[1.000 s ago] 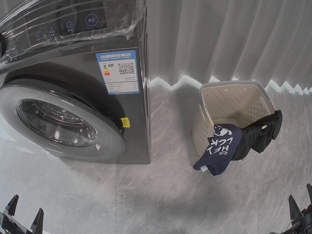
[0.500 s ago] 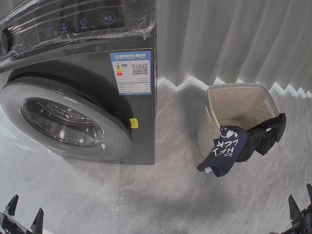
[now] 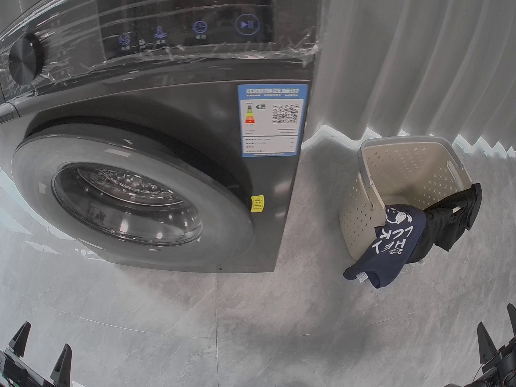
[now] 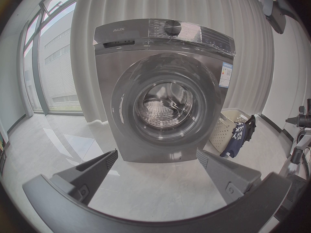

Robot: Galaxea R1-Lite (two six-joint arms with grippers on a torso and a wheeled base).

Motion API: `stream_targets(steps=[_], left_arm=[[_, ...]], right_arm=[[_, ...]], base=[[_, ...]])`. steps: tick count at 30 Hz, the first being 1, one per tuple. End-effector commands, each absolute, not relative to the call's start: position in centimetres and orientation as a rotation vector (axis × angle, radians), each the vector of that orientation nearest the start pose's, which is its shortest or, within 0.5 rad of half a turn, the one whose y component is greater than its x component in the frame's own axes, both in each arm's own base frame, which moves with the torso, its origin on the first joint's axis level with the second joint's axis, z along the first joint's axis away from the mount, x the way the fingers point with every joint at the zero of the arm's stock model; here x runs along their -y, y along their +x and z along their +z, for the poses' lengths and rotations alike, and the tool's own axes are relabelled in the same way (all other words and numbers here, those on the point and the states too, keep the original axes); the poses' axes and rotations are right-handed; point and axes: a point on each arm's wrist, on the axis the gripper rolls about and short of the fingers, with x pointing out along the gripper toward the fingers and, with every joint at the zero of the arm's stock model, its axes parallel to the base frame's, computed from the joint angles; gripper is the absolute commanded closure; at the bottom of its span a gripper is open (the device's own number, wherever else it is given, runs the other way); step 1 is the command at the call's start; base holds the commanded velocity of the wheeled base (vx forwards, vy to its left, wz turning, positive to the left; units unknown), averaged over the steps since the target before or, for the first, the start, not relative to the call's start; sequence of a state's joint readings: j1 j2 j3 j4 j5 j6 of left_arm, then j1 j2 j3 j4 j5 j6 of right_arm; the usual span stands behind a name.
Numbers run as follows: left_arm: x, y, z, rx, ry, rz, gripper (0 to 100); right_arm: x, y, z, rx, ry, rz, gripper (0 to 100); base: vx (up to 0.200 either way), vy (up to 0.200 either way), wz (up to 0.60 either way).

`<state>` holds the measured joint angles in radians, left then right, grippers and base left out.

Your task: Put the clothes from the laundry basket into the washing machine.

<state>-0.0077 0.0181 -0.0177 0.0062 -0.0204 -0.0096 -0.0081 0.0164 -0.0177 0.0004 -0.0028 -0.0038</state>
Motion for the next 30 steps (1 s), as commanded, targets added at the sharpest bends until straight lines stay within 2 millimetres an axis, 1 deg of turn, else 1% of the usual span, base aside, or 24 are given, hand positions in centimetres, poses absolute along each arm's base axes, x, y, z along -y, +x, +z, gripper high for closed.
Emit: stream_targets(steps=[1,3,30], left_arm=[[0.03,-2.28,7.49,-0.006,-0.011,-0.029,0],[0.03,-2.28,7.49,-0.006,-0.011,-0.029,0],[0.03,-2.28,7.49,-0.006,-0.011,-0.029,0]], right_arm=[[-0.01,-2.28,7.55,0.0,-0.005,-0.011,0],[-0.01,-2.28,7.55,0.0,-0.005,-0.011,0],[-0.01,-2.28,7.55,0.0,-0.005,-0.011,0]], base=[[0.0,0.0,0.0],[0.0,0.0,0.0],[0.0,0.2,0.0]])
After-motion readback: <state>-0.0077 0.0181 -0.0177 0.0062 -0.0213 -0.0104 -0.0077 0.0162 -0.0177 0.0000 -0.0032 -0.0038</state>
